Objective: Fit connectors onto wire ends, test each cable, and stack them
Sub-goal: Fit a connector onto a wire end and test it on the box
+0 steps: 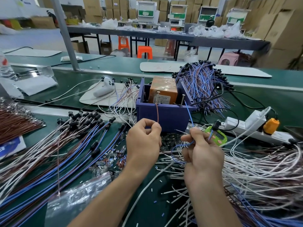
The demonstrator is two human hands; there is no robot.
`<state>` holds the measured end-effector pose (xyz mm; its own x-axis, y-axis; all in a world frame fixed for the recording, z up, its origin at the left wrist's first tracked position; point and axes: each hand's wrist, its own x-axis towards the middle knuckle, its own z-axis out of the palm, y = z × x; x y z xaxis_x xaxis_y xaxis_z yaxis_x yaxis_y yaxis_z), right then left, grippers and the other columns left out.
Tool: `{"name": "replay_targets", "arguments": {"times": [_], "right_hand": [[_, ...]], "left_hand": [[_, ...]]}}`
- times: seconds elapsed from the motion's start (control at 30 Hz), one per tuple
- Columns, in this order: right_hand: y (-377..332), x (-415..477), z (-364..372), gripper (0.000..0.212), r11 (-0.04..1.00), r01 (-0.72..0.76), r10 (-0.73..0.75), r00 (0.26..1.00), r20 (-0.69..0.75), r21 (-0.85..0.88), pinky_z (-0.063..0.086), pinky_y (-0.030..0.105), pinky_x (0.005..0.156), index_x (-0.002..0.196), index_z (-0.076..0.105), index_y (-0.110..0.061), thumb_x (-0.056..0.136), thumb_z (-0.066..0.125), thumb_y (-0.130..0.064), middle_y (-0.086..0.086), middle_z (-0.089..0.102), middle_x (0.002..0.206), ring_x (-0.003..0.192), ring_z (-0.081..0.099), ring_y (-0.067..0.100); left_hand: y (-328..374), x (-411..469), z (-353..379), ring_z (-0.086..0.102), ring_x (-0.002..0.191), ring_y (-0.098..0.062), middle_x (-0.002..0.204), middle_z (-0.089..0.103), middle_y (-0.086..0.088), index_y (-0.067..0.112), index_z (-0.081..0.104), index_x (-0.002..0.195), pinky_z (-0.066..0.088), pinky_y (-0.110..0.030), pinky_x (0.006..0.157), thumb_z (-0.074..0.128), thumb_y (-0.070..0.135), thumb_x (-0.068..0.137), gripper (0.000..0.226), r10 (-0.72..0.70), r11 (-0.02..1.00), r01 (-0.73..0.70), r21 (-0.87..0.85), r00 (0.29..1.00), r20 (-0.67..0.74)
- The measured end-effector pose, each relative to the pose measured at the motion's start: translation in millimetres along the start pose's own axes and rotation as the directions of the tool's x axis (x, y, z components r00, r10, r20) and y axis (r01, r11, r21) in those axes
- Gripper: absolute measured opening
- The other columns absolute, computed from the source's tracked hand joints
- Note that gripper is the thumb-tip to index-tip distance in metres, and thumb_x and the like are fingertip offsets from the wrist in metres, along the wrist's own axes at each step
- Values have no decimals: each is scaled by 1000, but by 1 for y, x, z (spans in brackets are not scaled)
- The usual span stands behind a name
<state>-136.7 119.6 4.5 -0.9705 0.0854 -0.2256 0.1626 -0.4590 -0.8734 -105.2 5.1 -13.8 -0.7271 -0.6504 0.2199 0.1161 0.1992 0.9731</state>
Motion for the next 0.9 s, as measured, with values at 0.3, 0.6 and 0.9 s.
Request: {"name": "replay_targets", "arguments": {"times": [0.3, 0.6, 0.9], "right_hand": [[1, 1, 1, 9, 1000, -2, 2, 1000, -15, -7, 32, 18, 37, 89, 65, -13, 98, 67, -14, 2, 68, 56, 38, 43, 6], [4, 4, 3, 8, 999, 13, -14, 1000, -20, -45, 30, 19, 36, 90, 67, -11, 97, 68, -13, 1, 68, 55, 34, 32, 7], [0, 2, 0, 6, 999, 40, -40, 999, -34, 12, 30, 20, 38, 91, 66, -11, 97, 67, -12, 2, 65, 54, 36, 38, 7]], "left_hand": [[-2, 1, 0, 46, 38, -6, 48, 61, 2, 20, 64, 83, 37, -18, 41, 60, 20, 99, 17, 14, 1000, -14, 8, 1000, -4], [-3, 1, 0, 50, 41, -8, 50, 62, 0, 20, 65, 85, 40, -20, 43, 61, 21, 100, 15, -4, 999, 5, -44, 1000, 21], [-2, 1, -1, 47, 38, -6, 49, 62, 1, 19, 65, 84, 38, -18, 41, 60, 21, 100, 16, -20, 999, 20, -46, 1000, 2]]}}
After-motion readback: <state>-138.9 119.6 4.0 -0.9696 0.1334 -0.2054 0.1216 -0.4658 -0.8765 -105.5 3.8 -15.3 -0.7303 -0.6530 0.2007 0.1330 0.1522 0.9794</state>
